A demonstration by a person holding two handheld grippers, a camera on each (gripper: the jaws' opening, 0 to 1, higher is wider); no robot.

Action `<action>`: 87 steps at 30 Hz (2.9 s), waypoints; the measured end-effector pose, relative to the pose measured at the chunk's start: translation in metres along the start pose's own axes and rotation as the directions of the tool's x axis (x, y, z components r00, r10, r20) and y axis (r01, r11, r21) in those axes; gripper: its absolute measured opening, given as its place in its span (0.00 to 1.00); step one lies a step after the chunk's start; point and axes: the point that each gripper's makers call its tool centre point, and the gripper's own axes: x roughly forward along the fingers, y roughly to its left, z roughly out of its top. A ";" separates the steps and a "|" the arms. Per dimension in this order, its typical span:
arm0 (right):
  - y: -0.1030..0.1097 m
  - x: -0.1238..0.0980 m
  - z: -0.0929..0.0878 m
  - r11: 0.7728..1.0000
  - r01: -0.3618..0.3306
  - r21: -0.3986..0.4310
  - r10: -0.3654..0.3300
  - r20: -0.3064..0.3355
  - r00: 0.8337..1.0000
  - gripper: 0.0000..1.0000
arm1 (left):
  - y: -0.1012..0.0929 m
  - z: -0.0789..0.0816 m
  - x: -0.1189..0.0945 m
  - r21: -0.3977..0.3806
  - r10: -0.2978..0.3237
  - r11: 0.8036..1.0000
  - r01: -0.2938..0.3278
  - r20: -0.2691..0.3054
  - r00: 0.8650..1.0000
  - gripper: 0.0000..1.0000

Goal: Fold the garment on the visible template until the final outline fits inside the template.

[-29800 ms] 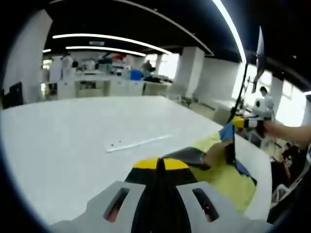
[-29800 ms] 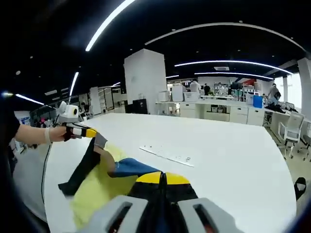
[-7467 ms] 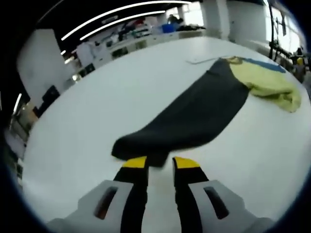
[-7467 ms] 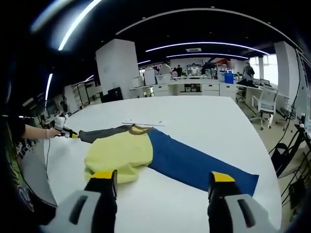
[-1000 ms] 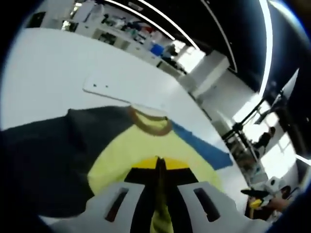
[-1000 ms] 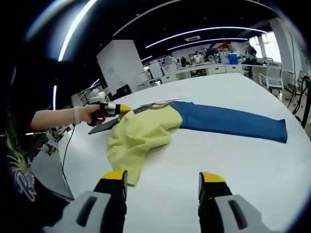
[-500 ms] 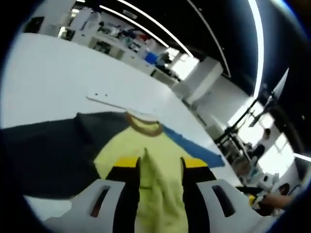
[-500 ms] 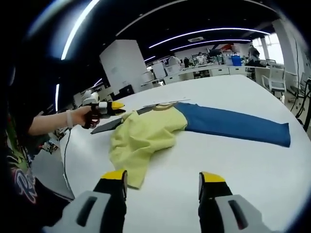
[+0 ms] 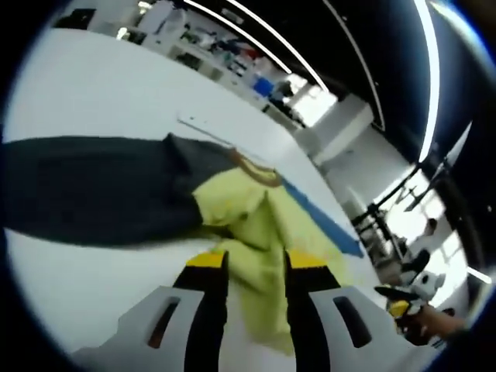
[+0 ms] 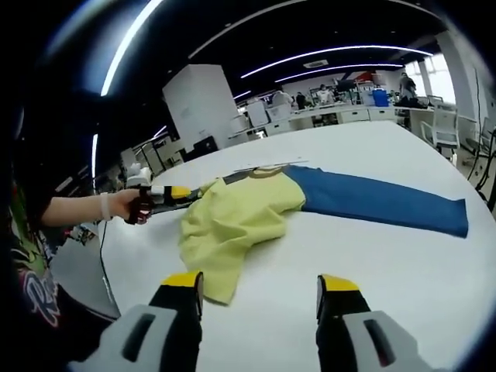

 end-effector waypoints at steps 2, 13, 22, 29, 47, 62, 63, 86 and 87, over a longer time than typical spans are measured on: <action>0.000 0.000 0.000 1.000 0.000 0.000 0.000 -0.001 1.000 0.58 | 0.003 -0.007 0.001 -0.001 0.011 1.000 -0.011 -0.008 1.000 0.24; -0.004 -0.004 -0.003 1.000 0.013 0.013 -0.013 0.000 1.000 0.58 | 0.004 -0.020 0.006 -0.070 0.013 0.997 -0.015 -0.029 1.000 0.18; -0.004 -0.003 -0.003 1.000 0.013 0.017 -0.013 0.006 1.000 0.58 | 0.005 -0.020 0.009 -0.079 0.012 0.997 -0.015 -0.029 1.000 0.12; -0.006 -0.006 0.000 1.000 0.017 0.019 -0.017 0.011 1.000 0.57 | -0.001 -0.022 0.005 -0.111 -0.007 0.994 0.005 -0.016 1.000 0.00; -0.004 -0.007 -0.002 1.000 0.016 0.021 -0.016 0.021 1.000 0.57 | -0.056 0.006 -0.010 0.042 -0.077 0.996 0.076 0.013 0.997 0.00; -0.008 -0.010 -0.008 0.998 0.026 0.050 -0.028 0.028 0.999 0.57 | -0.122 -0.061 0.055 0.341 -0.120 0.917 0.204 -0.252 0.960 0.00; -0.009 -0.011 -0.008 0.998 0.028 0.052 -0.030 0.028 0.999 0.57 | -0.121 -0.063 0.058 0.340 -0.113 0.919 0.200 -0.258 0.960 0.00; -0.011 -0.004 -0.008 0.998 0.016 0.056 -0.018 0.028 0.999 0.57 | -0.123 -0.064 0.051 0.387 -0.142 0.892 0.233 -0.249 0.958 0.22; -0.011 -0.004 -0.008 0.998 0.015 0.057 -0.017 0.027 0.999 0.57 | -0.125 -0.064 0.049 0.412 -0.142 0.879 0.238 -0.249 0.958 0.25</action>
